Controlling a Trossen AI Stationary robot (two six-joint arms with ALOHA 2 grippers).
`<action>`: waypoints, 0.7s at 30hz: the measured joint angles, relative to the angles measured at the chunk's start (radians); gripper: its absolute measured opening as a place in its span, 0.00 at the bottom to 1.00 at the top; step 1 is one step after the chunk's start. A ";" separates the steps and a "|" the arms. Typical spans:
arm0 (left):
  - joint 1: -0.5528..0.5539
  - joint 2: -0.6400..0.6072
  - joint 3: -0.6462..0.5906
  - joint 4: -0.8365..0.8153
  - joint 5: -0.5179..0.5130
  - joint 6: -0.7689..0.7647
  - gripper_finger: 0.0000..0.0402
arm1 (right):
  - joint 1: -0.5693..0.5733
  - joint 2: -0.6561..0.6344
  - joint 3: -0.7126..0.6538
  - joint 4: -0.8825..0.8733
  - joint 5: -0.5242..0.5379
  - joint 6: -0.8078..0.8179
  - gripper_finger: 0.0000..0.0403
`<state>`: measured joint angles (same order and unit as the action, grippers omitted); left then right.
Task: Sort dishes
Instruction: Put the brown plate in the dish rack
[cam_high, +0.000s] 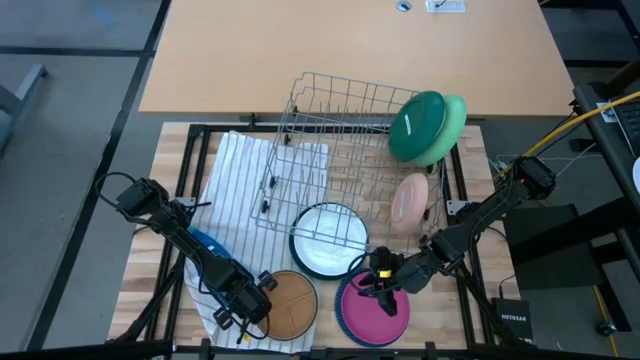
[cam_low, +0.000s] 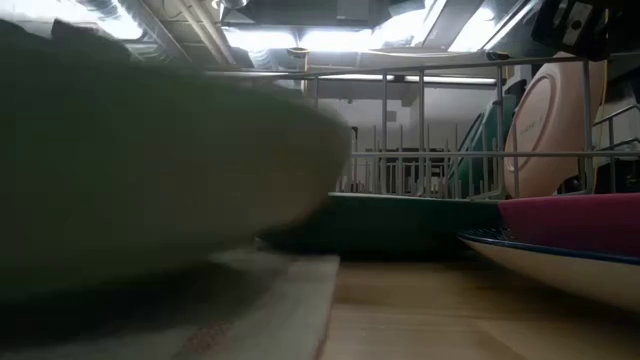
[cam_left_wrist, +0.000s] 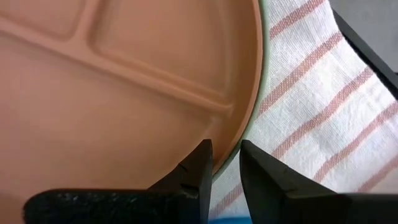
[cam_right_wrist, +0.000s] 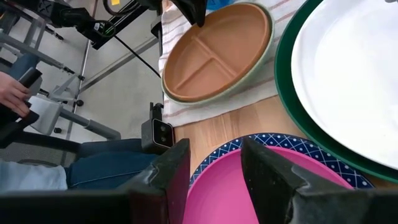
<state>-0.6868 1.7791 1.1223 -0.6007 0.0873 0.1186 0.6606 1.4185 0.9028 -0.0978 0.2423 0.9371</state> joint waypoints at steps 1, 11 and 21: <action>0.000 0.000 0.011 -0.014 -0.001 0.009 0.17 | 0.000 0.000 0.000 0.000 0.000 0.000 0.36; 0.000 0.000 0.038 -0.074 -0.033 0.161 0.17 | 0.000 0.000 0.000 0.003 -0.001 0.000 0.36; 0.000 0.000 0.040 -0.064 -0.050 0.310 0.17 | 0.000 0.000 0.000 0.017 -0.002 0.000 0.36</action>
<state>-0.6872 1.7794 1.1622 -0.6647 0.0376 0.4282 0.6609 1.4185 0.9028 -0.0812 0.2405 0.9375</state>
